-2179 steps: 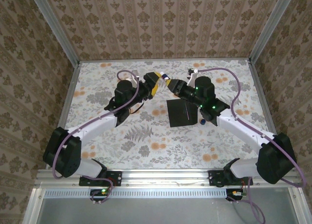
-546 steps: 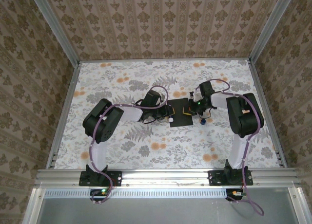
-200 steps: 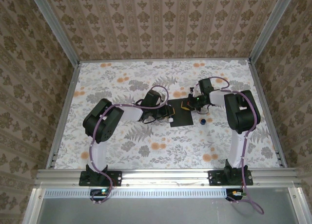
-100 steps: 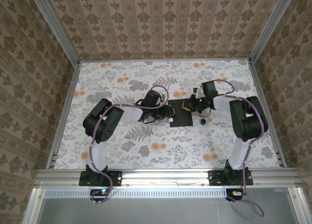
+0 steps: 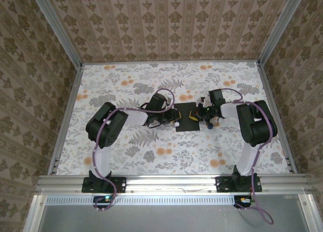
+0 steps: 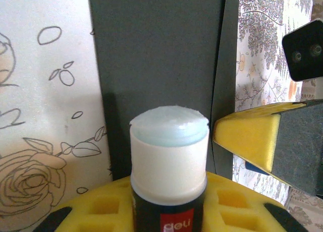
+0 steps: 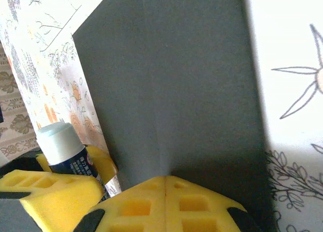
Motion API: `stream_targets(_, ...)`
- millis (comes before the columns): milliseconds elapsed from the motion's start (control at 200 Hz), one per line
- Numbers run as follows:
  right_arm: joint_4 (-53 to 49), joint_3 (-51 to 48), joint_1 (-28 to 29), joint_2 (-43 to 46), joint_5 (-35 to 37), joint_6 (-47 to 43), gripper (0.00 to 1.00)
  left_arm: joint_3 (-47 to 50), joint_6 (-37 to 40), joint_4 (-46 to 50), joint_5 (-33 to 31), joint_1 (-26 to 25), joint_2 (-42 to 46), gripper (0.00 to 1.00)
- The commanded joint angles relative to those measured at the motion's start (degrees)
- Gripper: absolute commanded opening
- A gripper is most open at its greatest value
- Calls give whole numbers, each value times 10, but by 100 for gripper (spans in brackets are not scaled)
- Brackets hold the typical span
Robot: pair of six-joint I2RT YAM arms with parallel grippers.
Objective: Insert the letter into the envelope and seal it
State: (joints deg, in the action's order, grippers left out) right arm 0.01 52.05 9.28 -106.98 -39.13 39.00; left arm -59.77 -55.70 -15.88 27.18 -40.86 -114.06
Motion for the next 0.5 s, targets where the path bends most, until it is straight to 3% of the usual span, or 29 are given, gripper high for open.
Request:
stream_targets(0,-15,-8,3,-13,22,-12,0,-8,9,1,2,-8,-14,0)
stream_targets(495,-18,-13,3,-2,33,-2,0,-3,12,1,4,-8,-8,0)
